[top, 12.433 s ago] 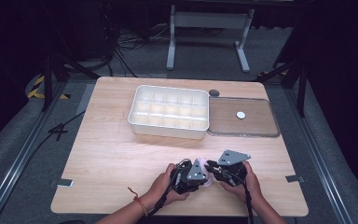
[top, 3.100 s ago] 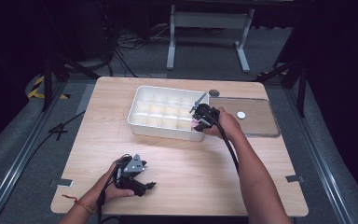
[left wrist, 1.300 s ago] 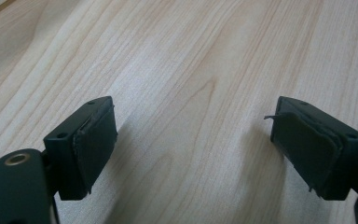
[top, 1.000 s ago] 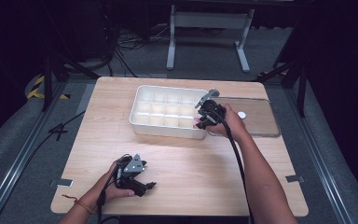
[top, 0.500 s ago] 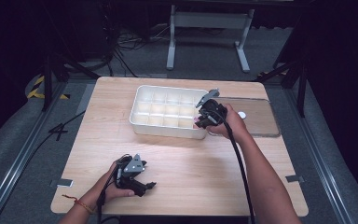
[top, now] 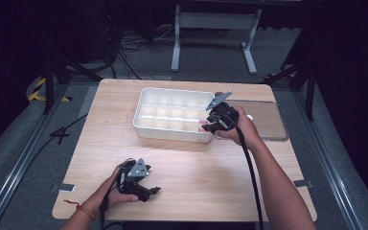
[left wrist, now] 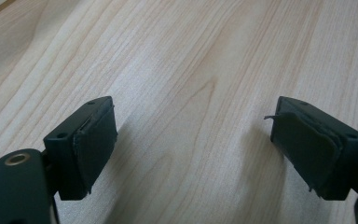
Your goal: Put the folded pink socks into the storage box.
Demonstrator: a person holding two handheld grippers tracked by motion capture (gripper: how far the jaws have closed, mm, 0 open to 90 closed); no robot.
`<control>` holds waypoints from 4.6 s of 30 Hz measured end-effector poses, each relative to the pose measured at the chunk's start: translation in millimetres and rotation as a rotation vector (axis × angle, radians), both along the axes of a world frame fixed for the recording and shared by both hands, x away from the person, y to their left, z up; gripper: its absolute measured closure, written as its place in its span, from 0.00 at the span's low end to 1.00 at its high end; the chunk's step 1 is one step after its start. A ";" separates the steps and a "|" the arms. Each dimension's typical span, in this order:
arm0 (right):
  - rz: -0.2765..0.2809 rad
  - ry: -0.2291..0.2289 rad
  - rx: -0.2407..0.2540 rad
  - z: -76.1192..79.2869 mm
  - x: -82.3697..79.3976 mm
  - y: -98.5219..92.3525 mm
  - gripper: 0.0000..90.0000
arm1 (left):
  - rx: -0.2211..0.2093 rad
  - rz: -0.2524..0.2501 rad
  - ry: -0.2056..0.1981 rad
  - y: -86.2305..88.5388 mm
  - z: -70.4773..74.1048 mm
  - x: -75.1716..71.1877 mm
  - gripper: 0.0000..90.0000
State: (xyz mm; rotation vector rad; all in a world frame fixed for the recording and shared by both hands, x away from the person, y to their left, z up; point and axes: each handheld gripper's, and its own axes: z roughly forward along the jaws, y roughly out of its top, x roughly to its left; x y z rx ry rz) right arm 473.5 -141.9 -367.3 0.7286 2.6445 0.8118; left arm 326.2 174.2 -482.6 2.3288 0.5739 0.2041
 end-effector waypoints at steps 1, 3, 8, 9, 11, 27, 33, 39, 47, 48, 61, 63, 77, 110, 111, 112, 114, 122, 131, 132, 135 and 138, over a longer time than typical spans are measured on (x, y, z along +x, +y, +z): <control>0.006 0.000 0.004 0.4 -1.2 -0.6 0.63 | 0.000 0.000 0.000 0.0 0.0 0.0 0.16; 0.007 -0.001 0.009 1.1 -2.8 -1.1 0.62 | -0.005 0.001 -0.001 -0.3 -0.5 -0.1 0.16; 0.013 -0.023 0.010 4.0 -9.0 -4.3 0.57 | -0.005 0.002 -0.002 -0.3 -0.5 -0.1 0.16; 0.008 -0.030 0.005 4.8 -10.6 -5.1 0.56 | -0.005 0.002 -0.002 -0.3 -0.5 -0.1 0.16; 0.012 -0.035 0.005 6.0 -13.3 -6.1 0.55 | -0.005 0.003 -0.003 -0.3 -0.5 -0.2 0.16; 0.023 -0.079 0.011 16.1 -32.3 -14.5 0.49 | -0.004 0.002 -0.003 -0.3 -0.5 -0.1 0.16; 0.023 -0.092 -0.003 15.0 -40.0 -19.2 0.45 | -0.005 0.003 -0.003 -0.3 -0.6 -0.2 0.16; 0.018 -0.108 -0.017 13.1 -45.5 -26.9 0.42 | -0.003 0.003 -0.004 -0.2 -0.5 -0.1 0.16; 0.005 -0.116 -0.012 11.6 -53.9 -36.2 0.36 | -0.004 0.003 -0.004 -0.2 -0.5 -0.1 0.16; 0.008 -0.116 -0.012 10.9 -54.7 -37.4 0.36 | -0.005 0.003 -0.002 -0.3 -0.6 -0.2 0.16; -0.003 -0.120 -0.034 3.5 -67.0 -54.0 0.35 | -0.004 0.003 -0.004 -0.2 -0.5 -0.1 0.16; -0.008 -0.119 -0.046 1.7 -69.3 -55.9 0.34 | -0.004 0.003 -0.004 -0.2 -0.5 -0.1 0.16; -0.014 -0.100 -0.063 -15.0 -83.2 -72.7 0.34 | -0.002 0.004 -0.004 -0.2 -0.4 -0.2 0.16; -0.057 -0.090 -0.090 -55.9 -122.3 -120.1 0.34 | -0.003 0.004 -0.006 -0.2 -0.4 -0.1 0.16; -0.064 -0.086 -0.081 -58.5 -124.1 -125.1 0.34 | -0.003 0.003 -0.006 -0.2 -0.4 0.0 0.16; -0.064 -0.086 -0.081 -58.5 -124.1 -125.1 0.34 | -0.003 0.003 -0.006 -0.2 -0.4 -0.1 0.16; -0.072 -0.087 -0.079 -61.1 -125.9 -129.7 0.34 | -0.003 0.004 -0.005 -0.2 -0.4 -0.2 0.16; -0.100 -0.069 -0.029 -74.9 -135.2 -150.1 0.34 | -0.003 0.004 -0.006 -0.2 -0.4 -0.1 0.16; -0.143 -0.035 0.047 -89.3 -149.2 -173.5 0.33 | -0.003 0.003 -0.006 -0.2 -0.4 -0.1 0.16; -0.156 -0.030 0.061 -93.2 -151.4 -177.8 0.33 | -0.003 0.003 -0.005 -0.2 -0.4 0.0 0.16; -0.173 -0.015 0.101 -98.6 -154.3 -182.8 0.32 | -0.005 0.002 -0.002 -0.3 -0.6 -0.1 0.16; -0.185 -0.008 0.120 -106.7 -157.9 -188.0 0.31 | -0.003 0.003 -0.003 -0.2 -0.4 -0.2 0.16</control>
